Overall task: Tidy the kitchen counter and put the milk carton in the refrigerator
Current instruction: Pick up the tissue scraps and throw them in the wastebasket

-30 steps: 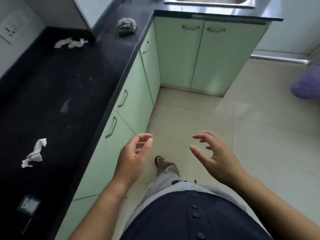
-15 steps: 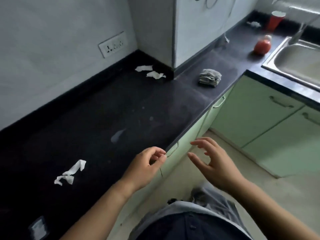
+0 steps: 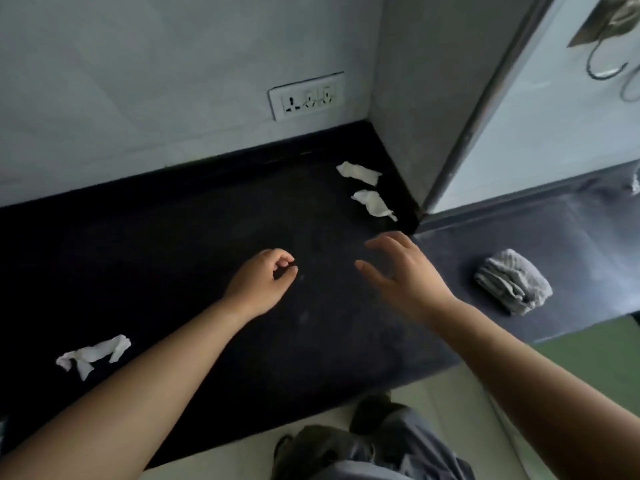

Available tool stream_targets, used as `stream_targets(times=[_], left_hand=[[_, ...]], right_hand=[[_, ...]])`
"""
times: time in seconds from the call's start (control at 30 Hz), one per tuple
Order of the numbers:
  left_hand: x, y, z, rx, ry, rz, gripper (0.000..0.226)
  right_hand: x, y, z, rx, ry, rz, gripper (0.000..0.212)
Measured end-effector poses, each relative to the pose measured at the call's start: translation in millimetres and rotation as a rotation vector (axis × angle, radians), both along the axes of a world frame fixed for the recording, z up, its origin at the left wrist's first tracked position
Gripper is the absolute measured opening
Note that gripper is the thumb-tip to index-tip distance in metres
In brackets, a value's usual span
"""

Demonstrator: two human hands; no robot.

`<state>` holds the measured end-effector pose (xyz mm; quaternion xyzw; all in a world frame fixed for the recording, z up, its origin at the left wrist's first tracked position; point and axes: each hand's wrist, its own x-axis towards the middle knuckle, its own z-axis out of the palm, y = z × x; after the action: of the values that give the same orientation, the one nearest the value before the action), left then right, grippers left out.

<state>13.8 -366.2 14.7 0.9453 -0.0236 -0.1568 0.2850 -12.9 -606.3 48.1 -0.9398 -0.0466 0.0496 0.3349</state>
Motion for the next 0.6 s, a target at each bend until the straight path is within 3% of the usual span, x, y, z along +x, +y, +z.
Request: stream_targets(times=[0.3,0.4,0.5,0.6], left_hand=[[96,-46,-46,0.312,-0.104,0.076,0.04],[109,-46,-60,0.408,-0.149,0.072,0.048],[116,-43,-73,0.437,-0.06,0.164,0.056],[113,-45,-84,0.464,-0.043,0.19,0.058]], right_hand=[[137,-18,-63,-0.196,0.15,0.096,0.061],[163,-17,-79,-0.232,0.169,0.113,0.059],[174,-13,-94,-0.229,0.204,0.089,0.055],[172,-14,-105,-0.258,0.123,0.14,0.046]])
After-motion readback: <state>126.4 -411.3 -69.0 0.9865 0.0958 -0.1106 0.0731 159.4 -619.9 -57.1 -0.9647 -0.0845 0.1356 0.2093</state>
